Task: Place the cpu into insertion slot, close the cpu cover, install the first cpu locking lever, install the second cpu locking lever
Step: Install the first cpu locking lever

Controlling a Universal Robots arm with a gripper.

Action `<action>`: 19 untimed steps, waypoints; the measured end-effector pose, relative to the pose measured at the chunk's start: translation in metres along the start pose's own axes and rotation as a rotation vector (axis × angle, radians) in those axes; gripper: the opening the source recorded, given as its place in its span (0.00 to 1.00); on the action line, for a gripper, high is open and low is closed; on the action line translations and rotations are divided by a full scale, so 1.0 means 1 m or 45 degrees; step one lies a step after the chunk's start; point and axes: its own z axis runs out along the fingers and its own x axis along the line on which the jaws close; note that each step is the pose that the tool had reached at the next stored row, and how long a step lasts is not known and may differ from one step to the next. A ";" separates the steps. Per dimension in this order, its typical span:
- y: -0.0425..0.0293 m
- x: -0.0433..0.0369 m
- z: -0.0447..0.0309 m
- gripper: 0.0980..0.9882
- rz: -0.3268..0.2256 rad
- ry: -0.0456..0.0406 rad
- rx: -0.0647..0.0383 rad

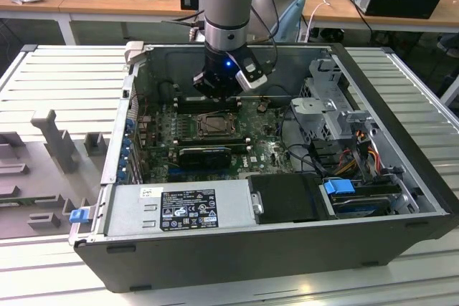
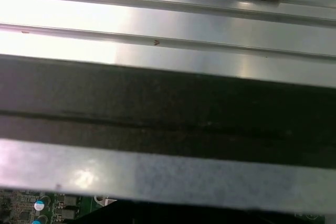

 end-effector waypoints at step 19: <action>-0.0020 -0.0026 0.0088 0.01 0.000 0.002 0.029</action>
